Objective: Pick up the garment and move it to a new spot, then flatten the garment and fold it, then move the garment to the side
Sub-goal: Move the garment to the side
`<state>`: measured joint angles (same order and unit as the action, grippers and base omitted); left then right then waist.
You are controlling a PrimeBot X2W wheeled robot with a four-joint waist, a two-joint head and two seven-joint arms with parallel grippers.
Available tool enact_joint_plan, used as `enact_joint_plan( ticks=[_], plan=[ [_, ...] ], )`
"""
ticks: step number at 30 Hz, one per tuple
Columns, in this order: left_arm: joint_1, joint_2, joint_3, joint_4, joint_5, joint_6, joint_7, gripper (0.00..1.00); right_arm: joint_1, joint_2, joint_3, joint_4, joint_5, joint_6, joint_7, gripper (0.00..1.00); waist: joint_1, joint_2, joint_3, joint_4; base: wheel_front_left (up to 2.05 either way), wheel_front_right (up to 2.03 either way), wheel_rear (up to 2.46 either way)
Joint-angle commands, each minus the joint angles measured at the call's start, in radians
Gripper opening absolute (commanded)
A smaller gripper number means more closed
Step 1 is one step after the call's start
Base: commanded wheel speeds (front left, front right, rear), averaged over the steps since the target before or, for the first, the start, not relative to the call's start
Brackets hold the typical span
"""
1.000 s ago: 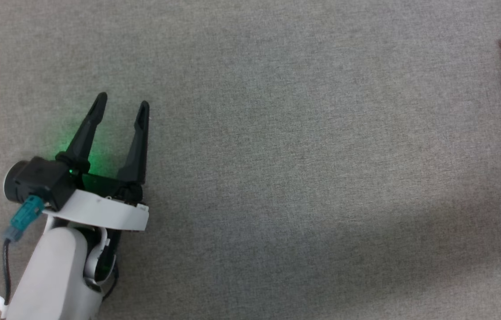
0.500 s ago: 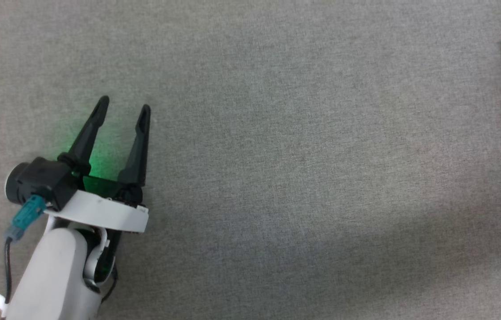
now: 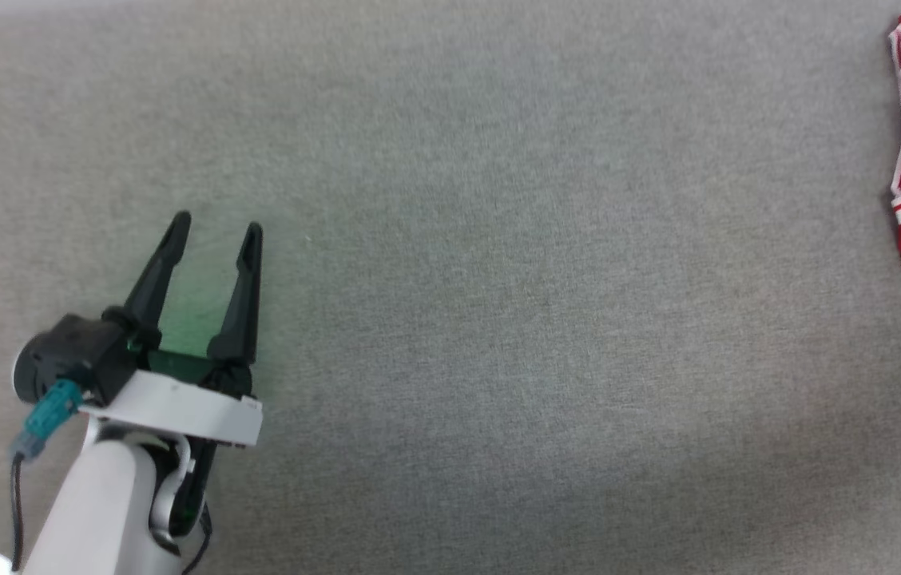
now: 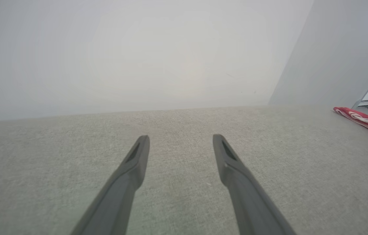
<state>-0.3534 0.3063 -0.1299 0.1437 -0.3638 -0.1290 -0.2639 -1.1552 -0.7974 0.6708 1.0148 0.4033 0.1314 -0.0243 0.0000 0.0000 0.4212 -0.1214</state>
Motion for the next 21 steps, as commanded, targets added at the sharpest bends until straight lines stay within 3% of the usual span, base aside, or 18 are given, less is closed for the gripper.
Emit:
enact_joint_plan(
  ticks=[1,12,21],
  plan=[
    [0.02,-0.005,0.008,0.002,0.0,-0.001,0.001,1.0,0.02,0.01,-0.01,0.005,0.001,-0.002,-0.019,1.0,0.0,0.0,-0.053,0.015,0.0,0.0,0.0],
    [0.134,-0.022,0.063,0.01,-0.004,-0.001,0.001,1.0,0.147,0.152,-0.097,0.014,0.036,-0.001,-0.192,1.0,0.0,0.0,-0.229,0.051,0.0,0.0,0.0],
    [0.238,-0.019,0.116,0.003,-0.021,-0.001,0.001,1.0,0.314,0.217,-0.155,-0.097,0.055,-0.001,-0.239,1.0,0.0,0.0,-0.346,0.074,0.0,0.0,0.0]
  ],
)
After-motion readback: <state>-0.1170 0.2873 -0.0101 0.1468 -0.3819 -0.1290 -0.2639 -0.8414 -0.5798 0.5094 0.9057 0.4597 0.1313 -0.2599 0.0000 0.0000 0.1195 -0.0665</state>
